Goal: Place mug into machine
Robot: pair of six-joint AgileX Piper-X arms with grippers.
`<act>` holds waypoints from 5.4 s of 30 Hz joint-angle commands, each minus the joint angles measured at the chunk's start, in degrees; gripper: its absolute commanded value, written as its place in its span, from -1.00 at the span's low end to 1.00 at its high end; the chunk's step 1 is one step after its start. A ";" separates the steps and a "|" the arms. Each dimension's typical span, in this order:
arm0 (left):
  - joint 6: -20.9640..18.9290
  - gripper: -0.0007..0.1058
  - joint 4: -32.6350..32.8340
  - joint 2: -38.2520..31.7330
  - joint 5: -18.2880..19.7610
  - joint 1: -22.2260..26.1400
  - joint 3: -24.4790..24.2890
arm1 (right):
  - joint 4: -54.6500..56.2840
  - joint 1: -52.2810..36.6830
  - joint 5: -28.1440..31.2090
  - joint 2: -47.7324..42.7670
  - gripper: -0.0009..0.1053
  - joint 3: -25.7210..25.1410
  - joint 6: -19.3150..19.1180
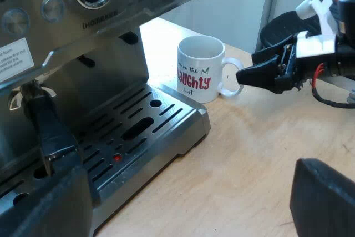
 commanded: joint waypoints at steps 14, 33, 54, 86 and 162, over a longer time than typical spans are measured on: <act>-0.22 0.51 -1.05 -0.13 0.00 -0.22 -0.43 | -4.73 -0.05 -0.66 11.81 0.33 -7.39 -0.60; -0.22 0.51 -1.05 -0.13 0.00 -0.22 -0.43 | -5.01 -0.05 -4.86 13.72 -0.57 -8.27 -0.60; -0.22 0.51 -1.05 -0.13 0.00 -0.22 -0.43 | 1.35 -0.05 -8.06 3.67 -0.98 -7.62 1.67; -0.22 0.51 -1.05 -0.13 0.00 -0.22 -0.43 | 51.05 -0.05 -4.57 -45.28 -0.98 -8.49 -1.02; -0.22 0.51 0.45 -0.13 0.00 -0.22 -0.43 | 51.35 12.32 -23.47 -36.80 -0.98 -15.14 -9.07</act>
